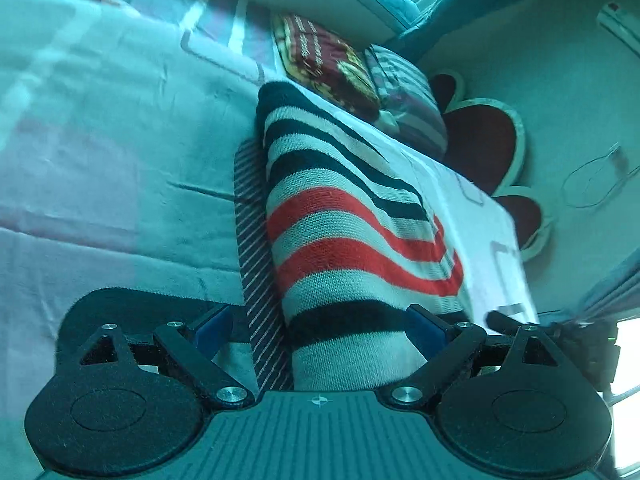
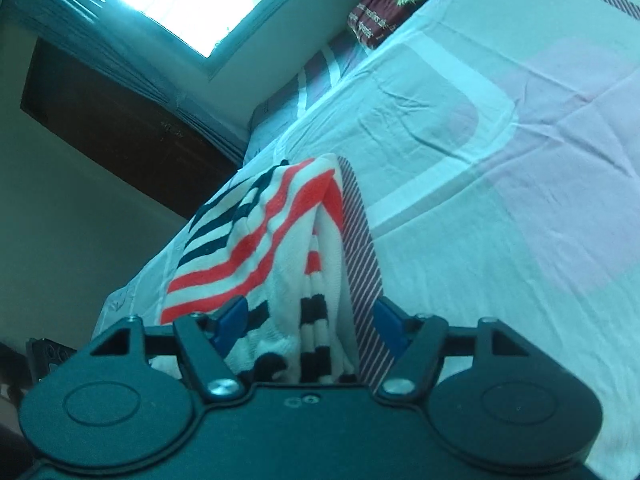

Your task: Fold small clothes

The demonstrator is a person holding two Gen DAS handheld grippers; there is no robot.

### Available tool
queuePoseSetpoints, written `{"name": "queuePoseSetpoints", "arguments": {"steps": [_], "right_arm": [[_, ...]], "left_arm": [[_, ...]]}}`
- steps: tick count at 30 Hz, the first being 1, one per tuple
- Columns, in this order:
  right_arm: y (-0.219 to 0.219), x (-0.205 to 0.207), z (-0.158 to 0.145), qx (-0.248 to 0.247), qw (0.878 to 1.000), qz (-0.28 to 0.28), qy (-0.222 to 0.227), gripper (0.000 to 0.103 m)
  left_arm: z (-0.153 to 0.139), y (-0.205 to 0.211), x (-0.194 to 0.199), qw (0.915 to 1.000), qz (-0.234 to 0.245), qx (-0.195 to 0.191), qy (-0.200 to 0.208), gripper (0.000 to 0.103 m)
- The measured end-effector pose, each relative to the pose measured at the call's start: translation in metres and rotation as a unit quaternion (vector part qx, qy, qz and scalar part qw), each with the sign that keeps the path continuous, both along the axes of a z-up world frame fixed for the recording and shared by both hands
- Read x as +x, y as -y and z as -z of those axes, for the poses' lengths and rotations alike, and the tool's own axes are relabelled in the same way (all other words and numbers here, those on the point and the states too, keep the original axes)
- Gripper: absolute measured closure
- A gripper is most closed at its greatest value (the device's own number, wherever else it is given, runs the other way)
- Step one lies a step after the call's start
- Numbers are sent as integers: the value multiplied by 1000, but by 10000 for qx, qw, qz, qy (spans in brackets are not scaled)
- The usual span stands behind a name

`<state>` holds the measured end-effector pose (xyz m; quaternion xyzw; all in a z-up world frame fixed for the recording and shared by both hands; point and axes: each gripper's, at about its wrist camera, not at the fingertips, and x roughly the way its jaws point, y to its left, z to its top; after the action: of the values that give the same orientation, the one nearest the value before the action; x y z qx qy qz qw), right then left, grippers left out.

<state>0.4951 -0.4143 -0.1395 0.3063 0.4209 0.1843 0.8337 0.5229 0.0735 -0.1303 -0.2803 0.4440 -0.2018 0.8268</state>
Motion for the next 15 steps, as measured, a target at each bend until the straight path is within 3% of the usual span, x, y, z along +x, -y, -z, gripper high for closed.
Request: {"name": "queuePoseSetpoints", "arguments": {"steps": [2, 4, 8, 11, 12, 15], "right_arm": [[3, 7, 6, 205, 9998, 1, -36, 32], [6, 14, 15, 532, 9985, -43, -72, 32], [3, 25, 23, 640, 9975, -288, -78, 27], [-7, 39, 26, 834, 9945, -605, -182, 32], [-14, 44, 27, 765, 9940, -746, -243, 37], [-36, 52, 24, 536, 9932, -1018, -153, 36]], "left_arm": [[6, 3, 6, 9998, 152, -113, -119, 25], [12, 8, 11, 9995, 229, -175, -159, 26], [16, 14, 20, 9989, 343, -282, -147, 26], [17, 18, 31, 9986, 344, -377, -149, 25], [17, 17, 33, 9985, 340, -412, -153, 25], [19, 21, 40, 9982, 377, -449, -105, 26]]}}
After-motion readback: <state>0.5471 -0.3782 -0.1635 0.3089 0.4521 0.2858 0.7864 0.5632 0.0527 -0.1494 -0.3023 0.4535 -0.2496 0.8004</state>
